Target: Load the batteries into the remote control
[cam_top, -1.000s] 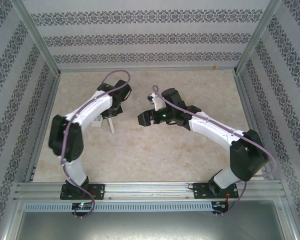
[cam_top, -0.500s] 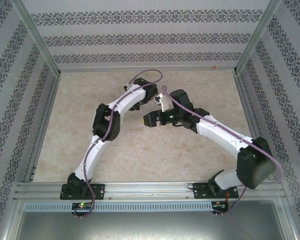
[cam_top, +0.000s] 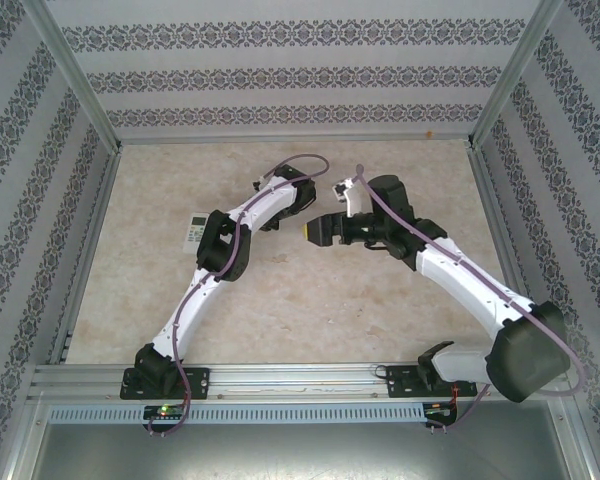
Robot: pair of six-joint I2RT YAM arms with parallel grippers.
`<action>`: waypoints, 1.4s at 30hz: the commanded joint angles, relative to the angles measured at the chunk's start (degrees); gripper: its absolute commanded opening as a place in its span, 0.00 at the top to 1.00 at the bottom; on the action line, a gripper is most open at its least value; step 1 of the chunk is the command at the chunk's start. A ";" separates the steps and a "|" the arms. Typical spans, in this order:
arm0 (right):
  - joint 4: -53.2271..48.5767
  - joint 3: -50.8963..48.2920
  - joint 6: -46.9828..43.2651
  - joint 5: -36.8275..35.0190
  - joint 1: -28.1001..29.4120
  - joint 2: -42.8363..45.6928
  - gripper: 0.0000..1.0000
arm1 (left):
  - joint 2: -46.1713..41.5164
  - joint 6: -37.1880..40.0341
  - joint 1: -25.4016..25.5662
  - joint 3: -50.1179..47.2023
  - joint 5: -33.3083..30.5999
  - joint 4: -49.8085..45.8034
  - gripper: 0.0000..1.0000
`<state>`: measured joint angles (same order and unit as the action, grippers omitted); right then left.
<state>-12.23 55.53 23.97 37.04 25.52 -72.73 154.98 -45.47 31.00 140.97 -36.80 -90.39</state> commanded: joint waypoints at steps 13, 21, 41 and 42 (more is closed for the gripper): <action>-10.19 -8.84 -5.93 -16.98 -29.54 15.64 0.02 | -26.92 4.75 -0.51 -15.48 16.83 21.74 0.28; 8.67 -20.03 -8.14 -37.40 -34.68 8.66 0.02 | -67.83 20.99 -0.54 -64.80 24.69 76.05 0.08; 67.45 -35.00 -21.50 -48.44 -22.49 -14.36 0.02 | -89.70 41.73 -30.28 -130.30 26.44 136.30 0.00; 64.49 -34.37 -20.87 -50.50 -22.45 -13.32 0.02 | -86.30 41.54 -30.70 -129.97 28.46 139.94 0.00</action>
<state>45.60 21.43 3.05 -6.07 1.56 -86.89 62.57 -5.91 1.85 11.94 -14.41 30.15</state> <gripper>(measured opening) 0.978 0.997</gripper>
